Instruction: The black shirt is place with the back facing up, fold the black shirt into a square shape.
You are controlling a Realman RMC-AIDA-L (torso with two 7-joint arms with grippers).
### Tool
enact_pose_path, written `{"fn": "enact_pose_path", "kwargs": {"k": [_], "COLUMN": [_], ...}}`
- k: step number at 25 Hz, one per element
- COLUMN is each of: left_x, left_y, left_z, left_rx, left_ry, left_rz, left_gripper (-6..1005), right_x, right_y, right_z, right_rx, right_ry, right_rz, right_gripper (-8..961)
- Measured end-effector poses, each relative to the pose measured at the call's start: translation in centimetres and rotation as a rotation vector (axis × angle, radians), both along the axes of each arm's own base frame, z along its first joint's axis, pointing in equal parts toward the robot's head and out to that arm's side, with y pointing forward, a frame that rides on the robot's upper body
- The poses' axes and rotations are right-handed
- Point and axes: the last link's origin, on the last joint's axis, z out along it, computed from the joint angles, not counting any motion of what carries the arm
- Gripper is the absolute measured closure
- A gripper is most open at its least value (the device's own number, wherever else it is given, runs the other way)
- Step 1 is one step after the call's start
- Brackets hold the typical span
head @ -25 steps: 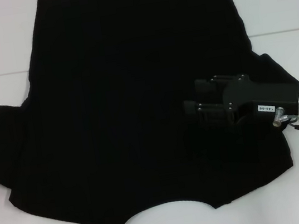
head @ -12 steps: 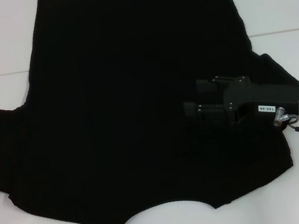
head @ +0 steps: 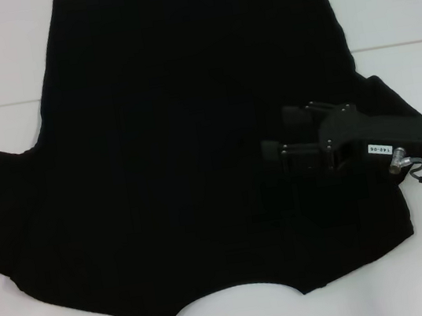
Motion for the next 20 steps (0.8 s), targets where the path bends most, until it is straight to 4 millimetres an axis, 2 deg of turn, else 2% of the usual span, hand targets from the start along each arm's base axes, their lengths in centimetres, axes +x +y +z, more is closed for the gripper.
{"fn": "enact_pose_path", "kwargs": {"k": [20], "left_x": [0.6], "left_y": [1.8], "left_z": [0.4], "left_rx": [0.034], "left_ry": [0.04], "left_rz": [-0.018], "left_gripper": [987], "right_x": [0.0], "right_y": [0.1], "right_z": [0.1], "right_rx": [0.004], "right_ry": [0.008], "right_rz": [-0.006], "right_gripper": [25]}}
